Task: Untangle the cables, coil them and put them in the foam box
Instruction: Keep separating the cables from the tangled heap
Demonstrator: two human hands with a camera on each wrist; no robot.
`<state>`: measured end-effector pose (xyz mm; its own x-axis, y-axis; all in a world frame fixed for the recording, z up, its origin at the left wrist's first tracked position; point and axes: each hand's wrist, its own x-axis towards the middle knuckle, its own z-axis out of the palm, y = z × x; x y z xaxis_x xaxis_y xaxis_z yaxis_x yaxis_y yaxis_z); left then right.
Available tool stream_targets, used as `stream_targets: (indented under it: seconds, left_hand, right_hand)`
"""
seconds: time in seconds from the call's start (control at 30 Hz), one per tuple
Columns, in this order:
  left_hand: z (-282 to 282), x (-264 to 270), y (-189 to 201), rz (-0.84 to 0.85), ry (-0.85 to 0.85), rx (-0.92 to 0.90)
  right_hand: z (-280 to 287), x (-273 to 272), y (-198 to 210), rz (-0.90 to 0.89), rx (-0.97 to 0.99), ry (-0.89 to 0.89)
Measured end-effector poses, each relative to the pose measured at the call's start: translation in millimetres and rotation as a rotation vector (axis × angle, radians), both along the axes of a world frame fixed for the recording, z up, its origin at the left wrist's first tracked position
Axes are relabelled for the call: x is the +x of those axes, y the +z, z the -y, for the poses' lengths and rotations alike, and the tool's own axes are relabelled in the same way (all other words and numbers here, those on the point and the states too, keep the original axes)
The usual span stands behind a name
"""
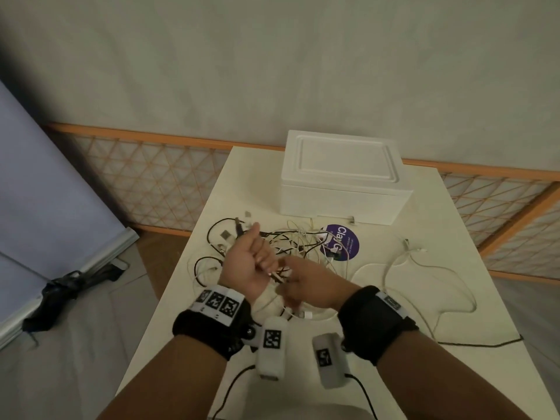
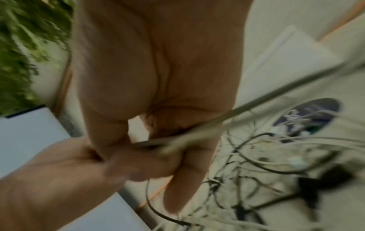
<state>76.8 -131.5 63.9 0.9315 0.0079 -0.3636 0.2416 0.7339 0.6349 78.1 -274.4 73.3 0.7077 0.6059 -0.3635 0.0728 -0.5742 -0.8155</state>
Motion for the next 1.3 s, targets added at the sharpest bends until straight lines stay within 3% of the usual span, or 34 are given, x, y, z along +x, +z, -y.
stream_targets:
  seconds: [0.13, 0.23, 0.33, 0.4, 0.47, 0.57, 0.67, 0.83, 1.0, 1.13, 1.3]
  left_hand:
    - [-68.2, -12.8, -14.4, -0.213, 0.212, -0.027]
    - [-119.7, -35.8, -39.1, -0.335, 0.38, -0.012]
    - [-133.6, -62.4, -69.0, -0.463, 0.411, 0.04]
    - [-125.0, -73.2, -87.5, -0.517, 0.394, 0.097]
    - [-112.3, -76.1, -97.6, -0.543, 0.381, 0.128]
    - [-93.6, -73.2, -96.9, -0.577, 0.363, 0.163]
    - [-80.4, -67.3, -84.7, -0.563, 0.242, 0.196]
    - [-83.4, -61.1, -70.8, -0.536, -0.03, 0.285]
    - [-93.9, -63.3, -64.8, -0.518, -0.043, 0.301]
    - [-84.6, -56.6, -59.4, -0.417, -0.05, 0.335]
    - [-51.6, -32.4, -42.5, -0.163, -0.08, 0.377]
  right_hand:
    - [64.1, -5.3, -27.9, 0.213, -0.338, 0.161]
    - [130.8, -11.4, -44.5, 0.122, -0.434, -0.031]
    - [180.9, -18.9, -60.8, 0.068, -0.554, -0.295]
    - [192.7, -24.2, -70.2, 0.072, -0.754, -0.307]
    - [189.5, -27.3, -77.2, 0.181, -0.911, -0.19]
    - [147.1, -20.2, -75.3, 0.414, -0.685, -0.246]
    - [86.7, -8.7, -87.5, 0.498, -0.57, -0.104]
    - [46.8, 4.4, -109.9, 0.377, -0.545, 0.023]
    - [50.7, 7.7, -123.9, 0.309, -0.608, 0.159]
    - [50.1, 10.0, -116.8, 0.311, -0.486, 0.038]
    - [37.0, 20.9, -68.7, 0.329, -0.099, -0.178]
